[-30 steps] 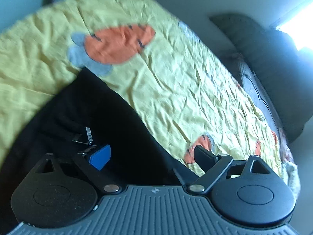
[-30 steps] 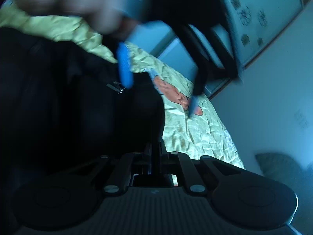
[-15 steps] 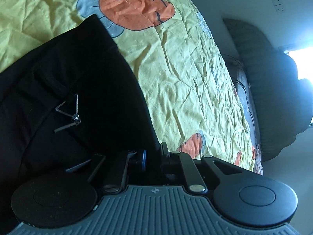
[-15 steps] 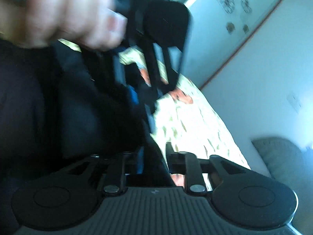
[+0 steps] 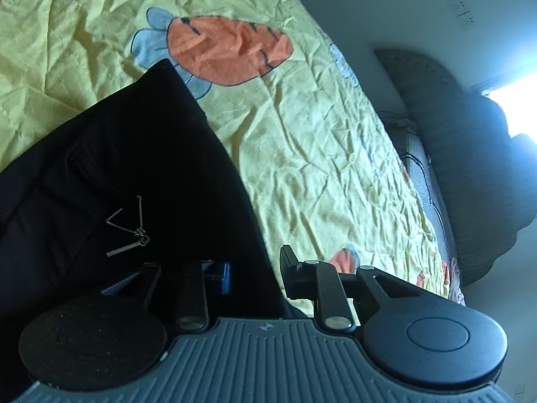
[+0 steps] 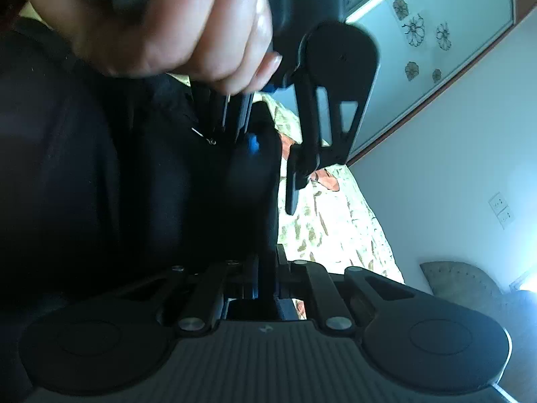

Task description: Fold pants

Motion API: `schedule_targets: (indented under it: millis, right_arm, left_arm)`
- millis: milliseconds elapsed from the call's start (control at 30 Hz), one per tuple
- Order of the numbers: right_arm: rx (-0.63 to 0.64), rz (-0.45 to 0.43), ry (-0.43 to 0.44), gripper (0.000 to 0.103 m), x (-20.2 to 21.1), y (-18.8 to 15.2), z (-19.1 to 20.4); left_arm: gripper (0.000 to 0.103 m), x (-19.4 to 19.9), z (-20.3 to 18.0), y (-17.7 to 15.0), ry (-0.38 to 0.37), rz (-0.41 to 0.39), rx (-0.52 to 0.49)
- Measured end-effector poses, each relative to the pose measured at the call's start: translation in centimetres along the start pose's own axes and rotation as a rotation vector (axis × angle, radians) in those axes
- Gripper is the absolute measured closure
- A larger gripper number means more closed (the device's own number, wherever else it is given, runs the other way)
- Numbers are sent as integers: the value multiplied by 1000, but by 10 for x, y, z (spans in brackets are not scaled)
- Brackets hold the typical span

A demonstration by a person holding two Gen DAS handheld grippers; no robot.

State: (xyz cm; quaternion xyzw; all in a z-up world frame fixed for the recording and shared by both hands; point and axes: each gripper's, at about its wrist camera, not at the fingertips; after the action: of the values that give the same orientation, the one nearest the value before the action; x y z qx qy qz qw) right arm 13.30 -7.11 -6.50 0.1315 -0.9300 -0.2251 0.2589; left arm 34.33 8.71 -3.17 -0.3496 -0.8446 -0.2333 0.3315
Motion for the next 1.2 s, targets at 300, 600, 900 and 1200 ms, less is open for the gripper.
schedule_targets:
  millis: [300,600,900,1200]
  right_arm:
    - [-149,112,-47,94,-1,-26,-44]
    - [-198,218,-79,95,5,-36,-75]
    - [-136,151,-206,98,80,17,-65]
    - [-220,121,-136,98,136,43,-14]
  left_arm:
    - [96,29,2,-29,-17,-86,-137]
    - [96,73,2,-71,-69,-173,-248]
    - [96,133,20,-95,-161,-211,-277]
    - [96,171,69,-142,-141,-188,-344]
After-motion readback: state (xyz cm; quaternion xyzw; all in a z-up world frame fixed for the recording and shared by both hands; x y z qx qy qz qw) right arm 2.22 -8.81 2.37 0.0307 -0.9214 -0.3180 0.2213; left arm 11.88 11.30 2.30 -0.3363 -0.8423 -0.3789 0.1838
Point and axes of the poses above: each gripper's, at about its wrist camera, not at the fingertips, and x roughly against the way its jaws point, z to its left, y to its top, and after that the axes turned 8 degrees about x, right-handed
